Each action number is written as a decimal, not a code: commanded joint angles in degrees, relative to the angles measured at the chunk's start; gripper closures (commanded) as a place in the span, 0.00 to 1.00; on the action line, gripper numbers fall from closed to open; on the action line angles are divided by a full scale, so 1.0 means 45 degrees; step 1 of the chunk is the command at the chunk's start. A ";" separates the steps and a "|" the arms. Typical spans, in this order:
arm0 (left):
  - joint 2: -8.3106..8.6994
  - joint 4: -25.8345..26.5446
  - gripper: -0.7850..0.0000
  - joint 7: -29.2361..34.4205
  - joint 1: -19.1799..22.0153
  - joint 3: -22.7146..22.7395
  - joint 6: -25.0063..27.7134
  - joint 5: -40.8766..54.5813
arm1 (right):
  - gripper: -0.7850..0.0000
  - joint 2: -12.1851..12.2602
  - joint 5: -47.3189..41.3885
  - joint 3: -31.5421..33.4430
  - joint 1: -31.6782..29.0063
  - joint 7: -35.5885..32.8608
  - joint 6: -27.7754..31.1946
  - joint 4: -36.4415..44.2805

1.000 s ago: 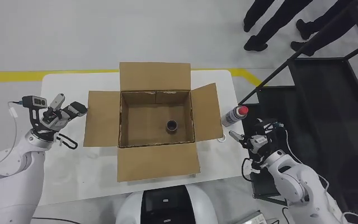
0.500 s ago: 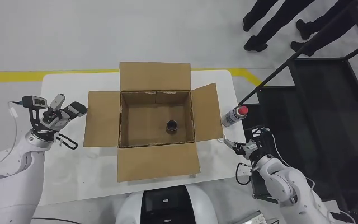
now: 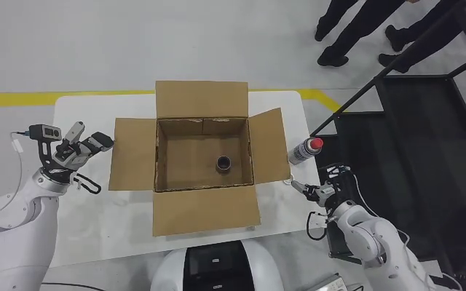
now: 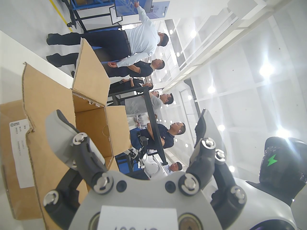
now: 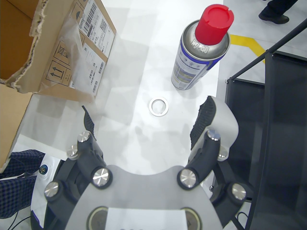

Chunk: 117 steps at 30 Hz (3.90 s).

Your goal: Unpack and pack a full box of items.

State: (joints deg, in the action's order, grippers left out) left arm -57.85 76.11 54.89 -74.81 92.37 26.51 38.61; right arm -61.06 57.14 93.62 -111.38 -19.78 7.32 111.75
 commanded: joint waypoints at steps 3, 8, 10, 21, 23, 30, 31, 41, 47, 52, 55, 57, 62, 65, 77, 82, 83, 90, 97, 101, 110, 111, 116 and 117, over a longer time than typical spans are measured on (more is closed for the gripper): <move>0.0000 0.0000 0.00 0.0002 0.0000 0.0000 -0.0001 0.0029 | 0.00 -0.0102 0.0265 -0.0890 0.1102 -0.0788 -0.0890 -0.0726; 0.0000 0.0000 0.00 0.0002 0.0000 0.0000 -0.0001 0.0029 | 0.00 -0.0214 0.0273 -0.1488 0.1995 -0.1025 -0.1566 -0.1870; 0.0000 0.0000 0.00 0.0002 0.0000 0.0000 -0.0001 0.0029 | 0.19 -0.0246 0.0387 -0.1667 0.2177 -0.1006 -0.1694 -0.2172; 0.0000 0.0000 0.00 0.0002 0.0000 0.0000 -0.0001 0.0029 | 0.44 -0.0422 0.0769 -0.2451 0.2774 -0.0541 -0.2187 -0.3394; 0.0000 0.0000 0.00 0.0002 0.0000 0.0000 -0.0001 0.0029 | 0.46 -0.0465 0.0726 -0.2565 0.2887 -0.0392 -0.2339 -0.3635; 0.0000 0.0000 0.00 0.0002 0.0000 0.0000 -0.0001 0.0029 | 0.51 -0.0672 0.0374 -0.3068 0.3331 0.0403 -0.3049 -0.4605; 0.0000 0.0000 0.00 0.0002 0.0000 0.0000 -0.0001 0.0029 | 0.50 -0.0696 0.0391 -0.3164 0.3379 0.0487 -0.3056 -0.4737; 0.0000 0.0000 0.00 0.0002 0.0000 0.0000 -0.0001 0.0029 | 0.52 -0.0918 -0.0327 -0.3466 0.3826 0.1247 -0.3327 -0.5714; 0.0000 0.0000 0.00 0.0002 0.0000 0.0000 -0.0001 0.0029 | 0.54 -0.0991 -0.0516 -0.3559 0.3967 0.1299 -0.3200 -0.5928; 0.0000 0.0000 0.00 0.0002 0.0000 0.0000 -0.0001 0.0029 | 0.57 -0.1043 -0.0543 -0.3608 0.4075 0.1283 -0.3272 -0.5979; 0.0000 0.0000 0.00 0.0002 0.0000 0.0000 -0.0001 0.0029 | 0.59 -0.1081 -0.0578 -0.3657 0.4156 0.1239 -0.3373 -0.6083; 0.0000 0.0000 0.00 0.0002 0.0000 0.0000 -0.0001 0.0029 | 0.60 -0.1106 -0.0611 -0.3681 0.4234 0.1229 -0.3407 -0.6212; 0.0000 0.0000 0.00 0.0002 0.0000 0.0000 -0.0001 0.0029 | 0.61 -0.1164 -0.0637 -0.3769 0.4318 0.1226 -0.3481 -0.6364; 0.0000 0.0000 0.00 0.0002 0.0000 0.0000 -0.0001 0.0029 | 0.62 -0.1195 -0.0597 -0.3822 0.4365 0.1225 -0.3512 -0.6460; 0.0000 0.0000 0.00 0.0002 0.0000 0.0000 -0.0001 0.0029 | 1.00 -0.1307 -0.0664 -0.3941 0.4455 0.1223 -0.3527 -0.6707; 0.0000 0.0000 0.00 0.0002 0.0000 0.0000 -0.0001 0.0029 | 1.00 -0.1295 -0.0810 -0.3628 0.4135 0.1563 -0.3417 -0.6368; 0.0000 0.0000 0.00 0.0002 0.0000 0.0000 -0.0001 0.0029 | 1.00 -0.1276 -0.0779 -0.3515 0.3985 0.1634 -0.3370 -0.6238; 0.0000 0.0000 0.00 0.0002 0.0000 0.0000 -0.0001 0.0029 | 1.00 -0.1093 -0.0765 -0.2252 0.2371 0.2234 -0.2918 -0.4575; 0.0000 0.0000 0.00 0.0002 0.0000 0.0000 -0.0001 0.0029 | 1.00 -0.0973 -0.1082 -0.1090 0.0759 0.2780 -0.1943 -0.2431; 0.0000 0.0000 0.00 0.0002 0.0000 0.0000 -0.0001 0.0029 | 1.00 -0.0937 -0.1284 -0.0559 0.0058 0.3072 -0.1308 -0.1385; 0.0000 0.0000 0.00 0.0002 0.0000 0.0000 -0.0001 0.0029 | 1.00 -0.0909 -0.0617 0.0330 -0.1483 0.3332 -0.1102 0.1035; 0.0000 0.0000 0.00 0.0002 0.0000 0.0000 -0.0001 0.0029 | 1.00 -0.0911 -0.0551 0.0408 -0.1622 0.3361 -0.1092 0.1289; 0.0000 0.0000 0.00 0.0002 0.0000 0.0000 -0.0001 0.0029 | 1.00 -0.0924 -0.0282 0.0548 -0.1915 0.3485 -0.0819 0.2229; 0.0000 0.0000 0.00 0.0002 0.0000 0.0000 -0.0001 0.0029 | 1.00 -0.0931 -0.0286 0.0511 -0.1878 0.3489 -0.0770 0.2407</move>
State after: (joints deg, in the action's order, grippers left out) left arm -57.85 76.11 54.89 -74.81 92.37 26.51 38.61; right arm -65.22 55.80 96.08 -120.00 -4.08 3.66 121.79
